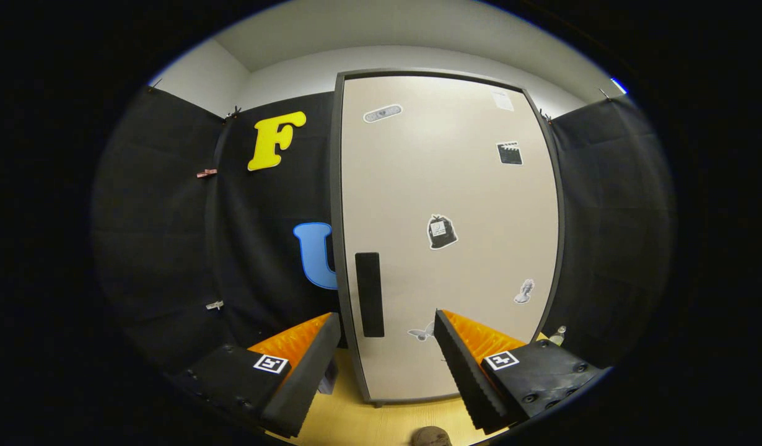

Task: Open the shoe cabinet door, grab the shoes and put them into the shoe cabinet, then close the shoe cabinet door.

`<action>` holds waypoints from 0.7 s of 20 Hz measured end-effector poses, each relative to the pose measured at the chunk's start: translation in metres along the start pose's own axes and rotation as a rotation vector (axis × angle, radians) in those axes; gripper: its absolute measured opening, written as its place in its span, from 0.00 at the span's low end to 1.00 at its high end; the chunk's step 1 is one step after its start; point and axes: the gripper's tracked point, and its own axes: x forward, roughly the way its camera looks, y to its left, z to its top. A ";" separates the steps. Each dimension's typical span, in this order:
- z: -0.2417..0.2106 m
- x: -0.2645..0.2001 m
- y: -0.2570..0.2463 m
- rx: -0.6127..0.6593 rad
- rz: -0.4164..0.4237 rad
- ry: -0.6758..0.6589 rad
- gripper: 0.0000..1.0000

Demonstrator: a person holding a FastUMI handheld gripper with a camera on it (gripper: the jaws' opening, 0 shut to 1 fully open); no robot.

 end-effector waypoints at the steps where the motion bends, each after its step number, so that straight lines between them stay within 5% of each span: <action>1: -0.002 0.004 0.001 0.000 -0.002 0.005 0.99; 14: -0.014 0.099 0.016 -0.005 -0.066 0.025 0.95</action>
